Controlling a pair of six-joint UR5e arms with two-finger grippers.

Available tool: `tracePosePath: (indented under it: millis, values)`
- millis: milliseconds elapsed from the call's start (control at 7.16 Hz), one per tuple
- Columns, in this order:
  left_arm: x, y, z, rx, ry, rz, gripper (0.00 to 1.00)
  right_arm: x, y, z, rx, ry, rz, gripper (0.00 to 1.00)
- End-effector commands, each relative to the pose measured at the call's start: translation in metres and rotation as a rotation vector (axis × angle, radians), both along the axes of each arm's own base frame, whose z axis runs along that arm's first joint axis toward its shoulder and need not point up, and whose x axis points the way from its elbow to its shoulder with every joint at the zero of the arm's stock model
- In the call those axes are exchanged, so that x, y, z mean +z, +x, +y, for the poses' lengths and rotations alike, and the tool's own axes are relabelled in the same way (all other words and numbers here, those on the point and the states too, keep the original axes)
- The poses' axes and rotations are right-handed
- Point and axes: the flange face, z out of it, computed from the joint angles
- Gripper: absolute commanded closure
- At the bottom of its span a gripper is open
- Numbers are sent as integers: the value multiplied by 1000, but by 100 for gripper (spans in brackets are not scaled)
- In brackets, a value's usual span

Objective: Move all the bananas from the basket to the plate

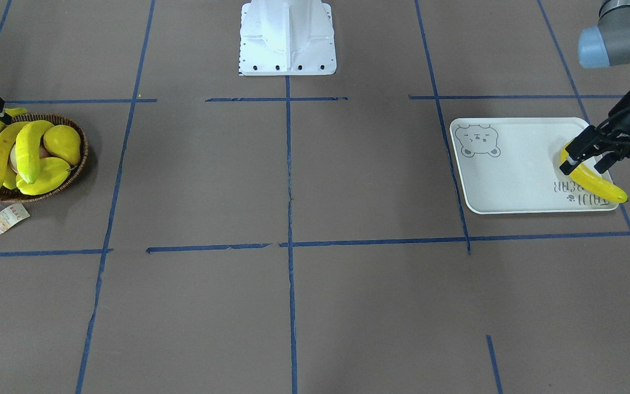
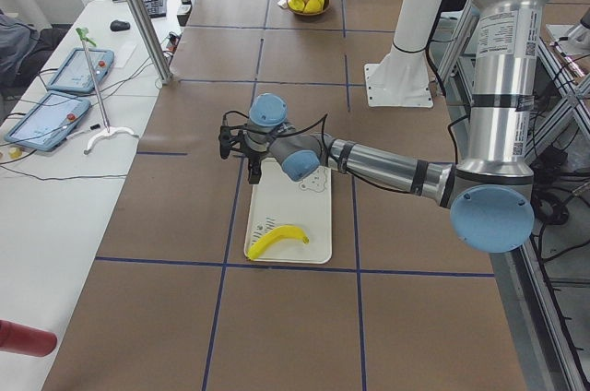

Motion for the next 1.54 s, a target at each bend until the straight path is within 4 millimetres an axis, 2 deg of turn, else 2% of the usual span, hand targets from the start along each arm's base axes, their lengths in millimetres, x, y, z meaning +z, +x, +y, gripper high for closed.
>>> tracePosePath:
  millis: [0, 279, 698, 1256, 1396]
  values:
    - [0, 0, 0, 0, 0, 0, 0, -4, -1, -2, 2, 10, -5, 99]
    - [1, 0, 0, 0, -2, -1, 0, -13, 4, 0, 9, 24, -13, 100]
    - [1, 0, 0, 0, -2, -1, 0, -18, 30, -8, 80, 38, -19, 100]
    - [2, 5, 2, 11, -4, -2, 0, -82, 54, -20, 153, 53, -37, 100]
    - [3, 5, 2, 11, -5, -2, 0, -86, 62, -21, 176, 58, -39, 100]
